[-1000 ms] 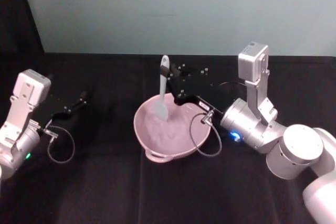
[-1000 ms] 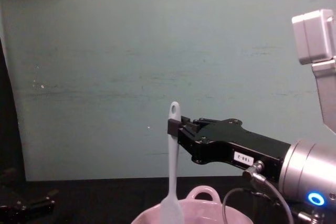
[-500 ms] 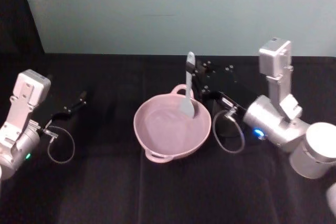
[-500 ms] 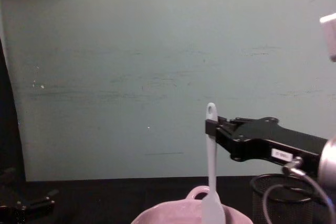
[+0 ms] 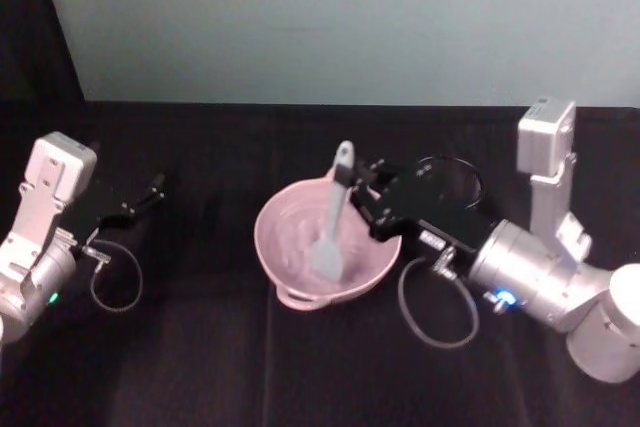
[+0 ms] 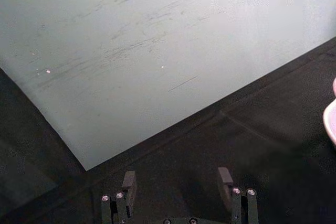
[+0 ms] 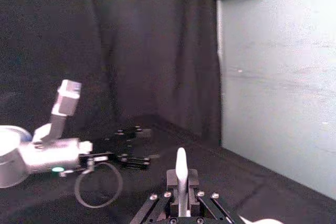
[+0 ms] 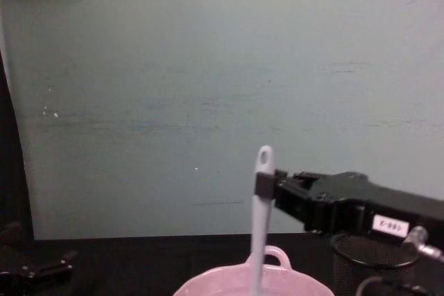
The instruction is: Use the one hand to pick up the spoon and stir the clear water in the bowl.
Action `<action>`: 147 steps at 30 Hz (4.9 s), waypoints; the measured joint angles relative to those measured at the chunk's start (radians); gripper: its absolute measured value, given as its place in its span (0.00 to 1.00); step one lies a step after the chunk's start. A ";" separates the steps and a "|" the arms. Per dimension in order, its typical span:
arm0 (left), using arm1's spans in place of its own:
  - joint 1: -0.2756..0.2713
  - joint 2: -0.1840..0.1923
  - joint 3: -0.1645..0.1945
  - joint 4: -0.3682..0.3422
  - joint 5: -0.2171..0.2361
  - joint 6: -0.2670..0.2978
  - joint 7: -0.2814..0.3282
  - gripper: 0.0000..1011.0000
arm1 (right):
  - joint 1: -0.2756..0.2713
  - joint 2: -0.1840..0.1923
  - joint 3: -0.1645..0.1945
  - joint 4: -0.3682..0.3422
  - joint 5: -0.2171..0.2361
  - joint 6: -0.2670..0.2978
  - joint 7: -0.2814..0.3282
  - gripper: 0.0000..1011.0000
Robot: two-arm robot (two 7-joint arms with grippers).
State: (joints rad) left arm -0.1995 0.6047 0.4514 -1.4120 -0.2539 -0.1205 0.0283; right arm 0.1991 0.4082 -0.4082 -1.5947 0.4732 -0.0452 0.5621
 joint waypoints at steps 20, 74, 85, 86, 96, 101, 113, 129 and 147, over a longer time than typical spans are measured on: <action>0.000 0.000 0.000 0.000 0.000 0.000 0.000 1.00 | 0.127 -0.135 -0.073 0.218 -0.109 -0.168 -0.075 0.11; 0.000 0.000 0.000 0.000 0.000 0.000 0.000 1.00 | 0.169 -0.154 -0.035 0.291 -0.144 -0.191 -0.107 0.11; 0.000 0.000 0.000 0.000 0.000 0.000 0.000 1.00 | 0.143 -0.107 0.016 0.249 -0.176 -0.179 -0.110 0.11; 0.000 0.000 0.000 0.000 0.000 0.000 0.000 1.00 | 0.136 -0.101 0.019 0.238 -0.176 -0.175 -0.106 0.11; 0.000 0.000 0.000 0.000 0.000 0.000 0.000 1.00 | 0.045 -0.038 0.033 0.105 -0.124 -0.128 -0.050 0.11; 0.000 0.000 0.000 0.000 0.000 0.000 0.000 1.00 | 0.017 -0.028 0.014 0.070 -0.087 -0.117 -0.015 0.11; 0.000 0.000 0.000 0.000 0.000 0.000 0.000 1.00 | 0.051 -0.080 -0.051 0.118 -0.077 -0.152 -0.002 0.11; 0.000 0.000 0.000 0.000 0.000 0.000 0.000 1.00 | 0.160 -0.174 -0.017 0.333 -0.231 -0.302 -0.140 0.11; 0.000 0.000 0.000 0.000 0.000 0.000 0.000 1.00 | 0.065 -0.088 0.034 0.155 -0.172 -0.146 -0.063 0.11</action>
State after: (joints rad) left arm -0.1995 0.6047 0.4514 -1.4120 -0.2539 -0.1205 0.0283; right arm 0.2645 0.3204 -0.3738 -1.4393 0.3008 -0.1912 0.4987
